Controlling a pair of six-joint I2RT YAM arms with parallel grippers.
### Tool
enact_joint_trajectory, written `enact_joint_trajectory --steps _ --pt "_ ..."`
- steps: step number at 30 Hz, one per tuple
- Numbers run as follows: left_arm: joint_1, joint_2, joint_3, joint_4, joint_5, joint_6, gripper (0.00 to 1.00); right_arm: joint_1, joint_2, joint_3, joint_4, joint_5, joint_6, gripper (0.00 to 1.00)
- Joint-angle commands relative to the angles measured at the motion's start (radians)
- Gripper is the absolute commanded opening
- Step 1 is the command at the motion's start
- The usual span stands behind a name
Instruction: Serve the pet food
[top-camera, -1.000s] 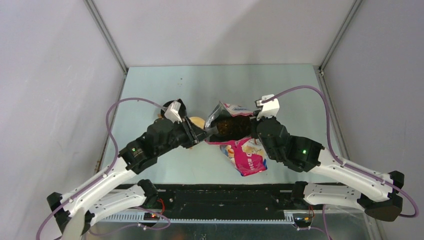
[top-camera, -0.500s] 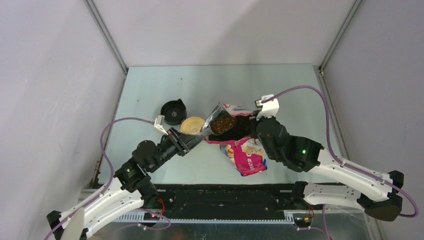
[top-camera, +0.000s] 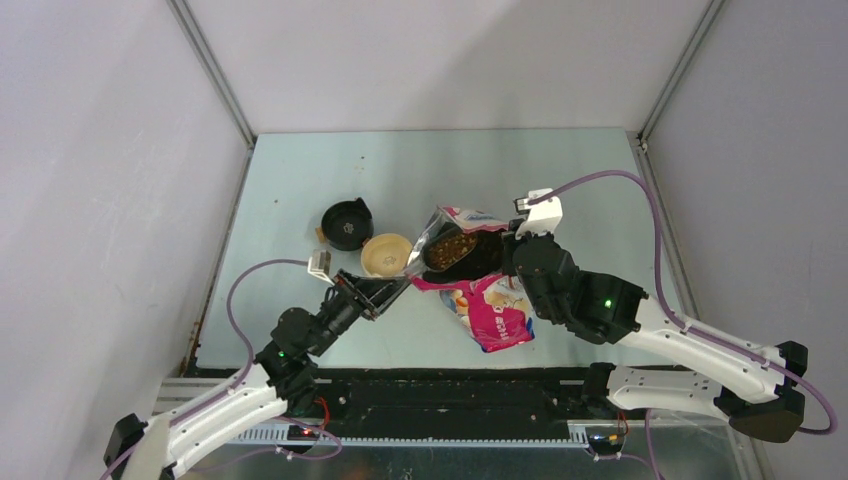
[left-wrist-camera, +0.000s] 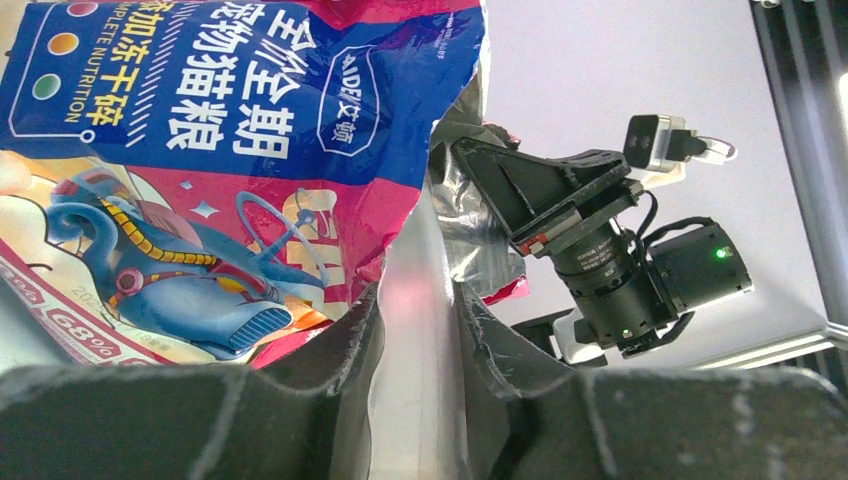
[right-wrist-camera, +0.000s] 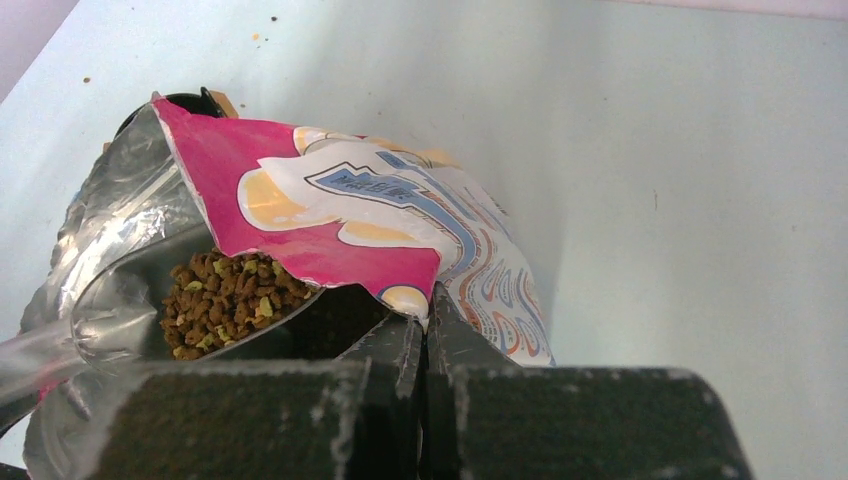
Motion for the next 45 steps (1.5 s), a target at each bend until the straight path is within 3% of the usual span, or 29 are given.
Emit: enact_joint_trajectory --steps 1,7,12,22,34,45 --pt "0.012 0.011 -0.050 0.141 -0.031 -0.032 0.00 0.007 -0.053 0.026 0.152 0.058 0.041 0.00" --pt "0.014 0.049 -0.090 0.303 -0.018 -0.035 0.00 0.008 -0.086 -0.001 0.205 0.031 0.047 0.00" --pt "0.015 0.066 -0.073 0.317 0.009 -0.036 0.00 0.008 -0.091 -0.003 0.207 0.030 0.038 0.00" --pt "0.015 -0.062 0.050 -0.026 -0.036 0.009 0.00 0.008 -0.092 -0.002 0.208 0.027 0.009 0.00" --pt "0.015 -0.189 0.036 -0.106 -0.047 -0.042 0.00 0.009 -0.098 -0.001 0.226 0.034 -0.015 0.00" --pt "0.015 -0.206 0.126 -0.175 -0.025 -0.026 0.00 0.009 -0.096 -0.001 0.223 0.030 -0.014 0.00"
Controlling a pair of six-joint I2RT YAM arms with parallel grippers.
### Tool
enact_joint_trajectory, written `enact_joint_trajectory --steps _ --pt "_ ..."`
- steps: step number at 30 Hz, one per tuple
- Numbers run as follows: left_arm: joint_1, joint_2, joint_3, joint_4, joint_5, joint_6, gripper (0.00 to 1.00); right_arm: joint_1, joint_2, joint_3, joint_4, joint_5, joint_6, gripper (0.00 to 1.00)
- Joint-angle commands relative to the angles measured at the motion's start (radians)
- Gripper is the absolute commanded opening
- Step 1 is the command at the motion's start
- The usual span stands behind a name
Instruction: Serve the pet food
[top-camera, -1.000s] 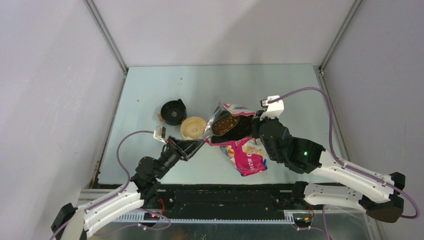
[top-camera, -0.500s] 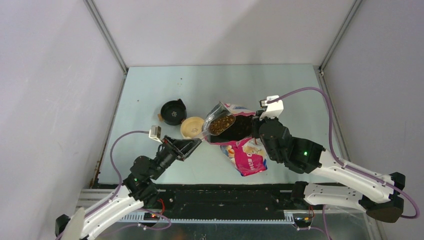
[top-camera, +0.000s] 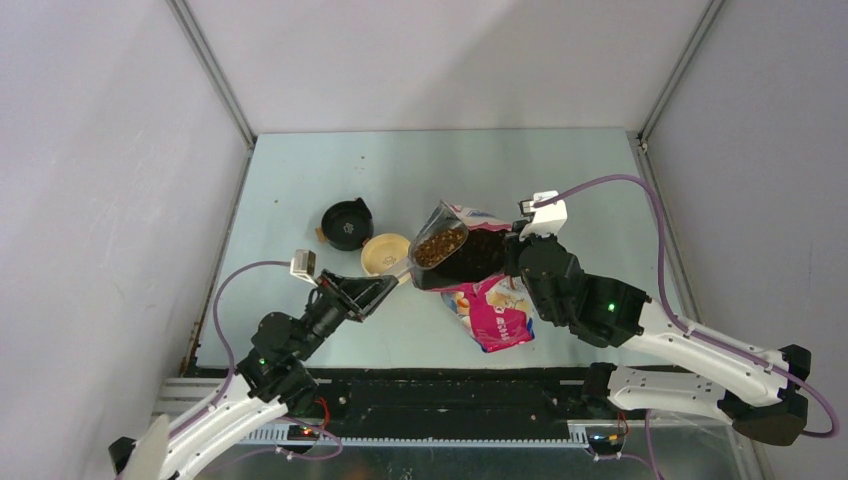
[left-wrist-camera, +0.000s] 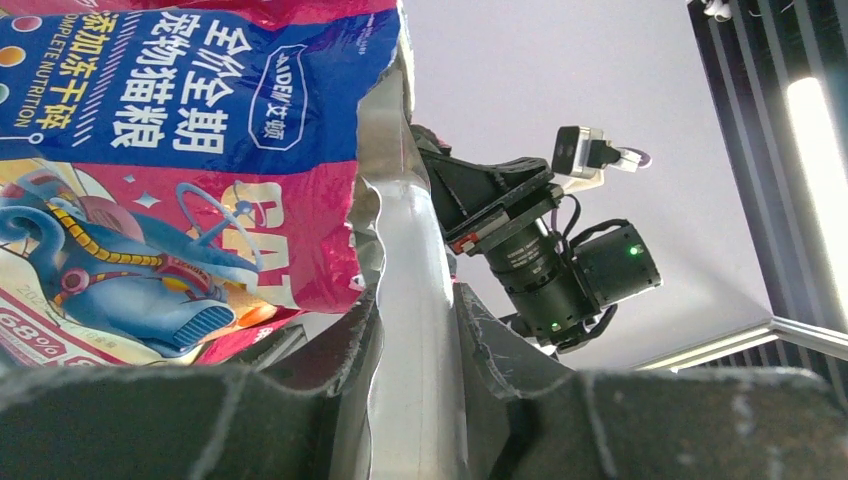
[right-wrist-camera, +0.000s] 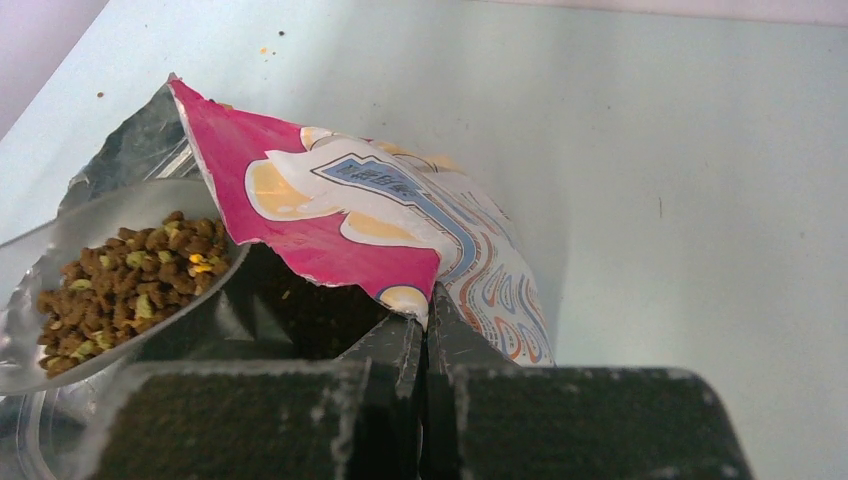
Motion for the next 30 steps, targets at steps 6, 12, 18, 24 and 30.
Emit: enact_joint_trajectory --steps 6,12,18,24,30 --pt "0.010 0.002 0.116 -0.012 -0.025 0.027 0.00 0.015 -0.069 0.041 0.171 0.030 -0.007 0.00" --pt "0.010 -0.022 0.139 -0.023 -0.025 0.058 0.00 0.018 -0.073 0.040 0.162 0.034 -0.003 0.00" --pt "0.011 -0.068 0.147 -0.046 -0.079 0.084 0.00 0.022 -0.072 0.040 0.162 0.041 -0.003 0.00" --pt "0.010 -0.114 0.184 -0.121 -0.183 0.142 0.00 0.027 -0.072 0.039 0.154 0.046 -0.006 0.00" --pt "0.010 -0.190 0.223 -0.323 -0.392 0.189 0.00 0.039 -0.073 0.040 0.144 0.096 -0.014 0.00"
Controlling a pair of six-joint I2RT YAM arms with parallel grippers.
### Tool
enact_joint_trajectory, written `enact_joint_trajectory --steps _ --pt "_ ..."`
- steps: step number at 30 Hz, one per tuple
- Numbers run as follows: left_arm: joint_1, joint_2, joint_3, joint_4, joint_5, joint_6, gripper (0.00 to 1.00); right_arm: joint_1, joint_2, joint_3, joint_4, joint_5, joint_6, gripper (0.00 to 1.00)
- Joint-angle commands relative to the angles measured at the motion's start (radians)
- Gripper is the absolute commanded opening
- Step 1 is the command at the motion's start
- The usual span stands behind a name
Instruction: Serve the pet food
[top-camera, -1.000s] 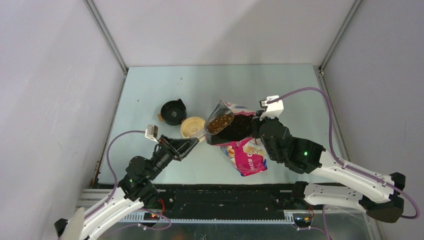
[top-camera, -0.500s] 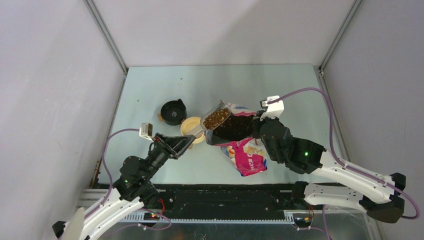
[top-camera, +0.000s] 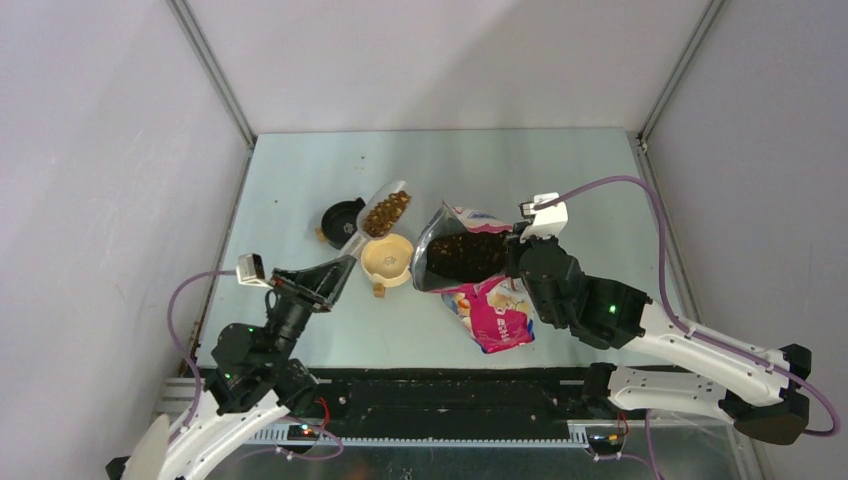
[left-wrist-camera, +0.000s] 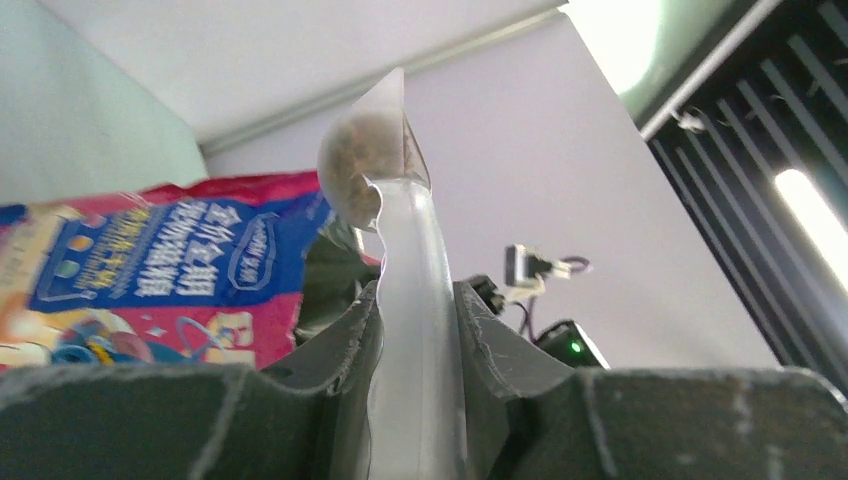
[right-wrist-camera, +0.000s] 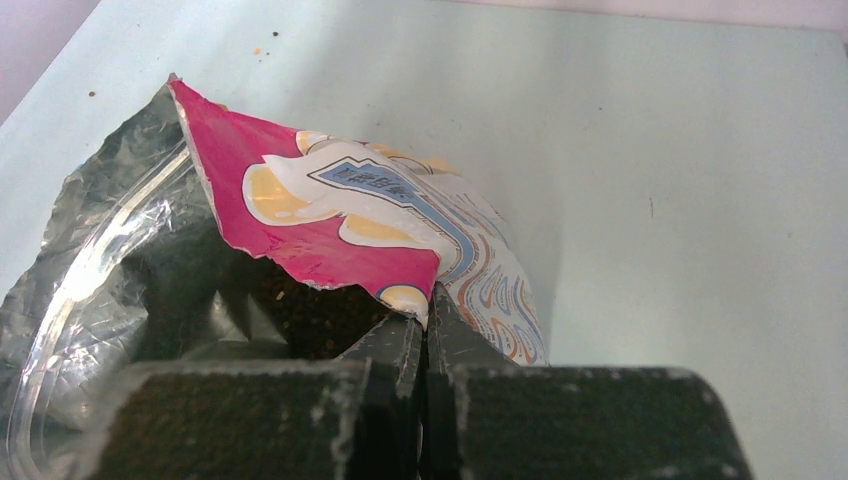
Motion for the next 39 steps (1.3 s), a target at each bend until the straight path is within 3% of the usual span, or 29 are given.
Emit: enact_joint_trajectory --steps 1,18,24,39 --pt "0.008 -0.039 0.052 -0.135 -0.199 0.069 0.00 0.027 -0.066 0.043 0.148 0.075 -0.005 0.00" --pt "0.008 -0.087 0.059 -0.379 -0.598 0.101 0.00 0.031 -0.054 0.043 0.143 0.091 -0.008 0.00" --pt "0.007 -0.055 0.046 -0.399 -0.647 0.092 0.00 0.032 -0.050 0.042 0.142 0.100 -0.007 0.00" --pt "0.012 0.060 -0.037 -0.231 -0.743 0.133 0.00 0.035 -0.053 0.043 0.150 0.106 -0.010 0.00"
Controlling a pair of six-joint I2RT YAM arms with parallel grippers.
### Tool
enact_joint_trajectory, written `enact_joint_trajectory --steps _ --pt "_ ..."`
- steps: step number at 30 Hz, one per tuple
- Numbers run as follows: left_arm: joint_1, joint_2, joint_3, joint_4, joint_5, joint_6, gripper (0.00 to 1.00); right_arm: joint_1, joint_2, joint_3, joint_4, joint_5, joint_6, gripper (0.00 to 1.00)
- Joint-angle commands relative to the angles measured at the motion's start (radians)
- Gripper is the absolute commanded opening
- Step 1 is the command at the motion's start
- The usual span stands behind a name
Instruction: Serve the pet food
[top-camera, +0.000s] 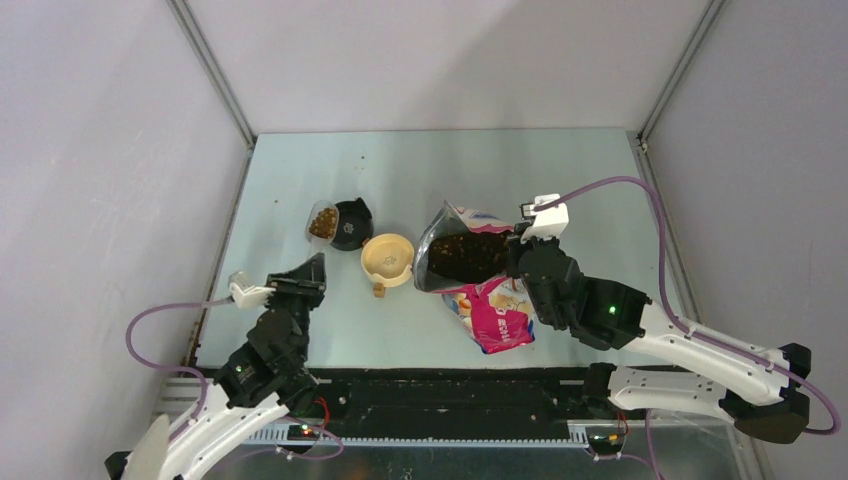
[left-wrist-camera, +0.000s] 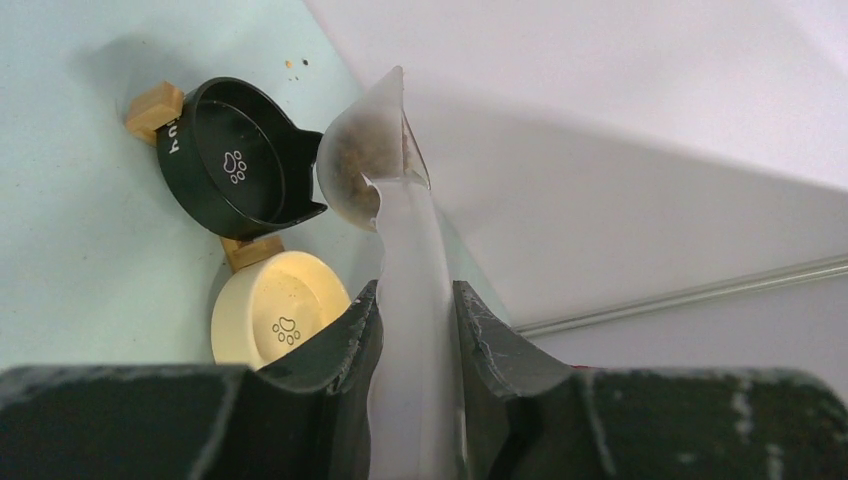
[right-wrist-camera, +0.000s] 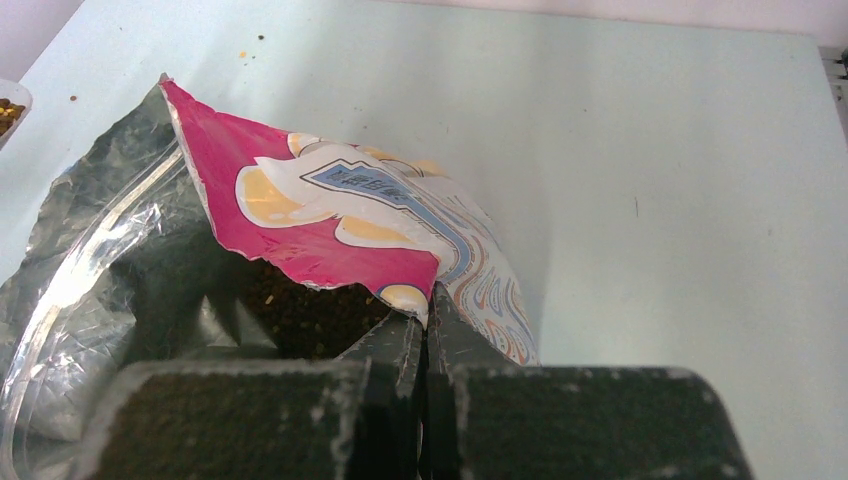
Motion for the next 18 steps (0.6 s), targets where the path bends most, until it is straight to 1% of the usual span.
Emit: enact_joint_trajectory --steps 1,6,11,14,18 --pt "0.013 0.027 -0.012 0.106 -0.075 0.007 0.00 0.023 -0.053 0.043 0.160 0.064 -0.007 0.00" --pt "0.047 0.072 -0.020 0.137 -0.055 0.023 0.00 0.021 -0.052 0.044 0.164 0.065 -0.008 0.00" --pt "0.130 0.143 -0.025 0.175 0.054 0.005 0.00 0.022 -0.050 0.043 0.164 0.068 -0.009 0.00" --pt "0.170 0.188 -0.035 0.193 0.093 -0.003 0.00 0.024 -0.052 0.043 0.160 0.069 -0.005 0.00" --pt "0.233 0.219 -0.049 0.223 0.169 0.000 0.00 0.024 -0.054 0.043 0.156 0.074 -0.001 0.00"
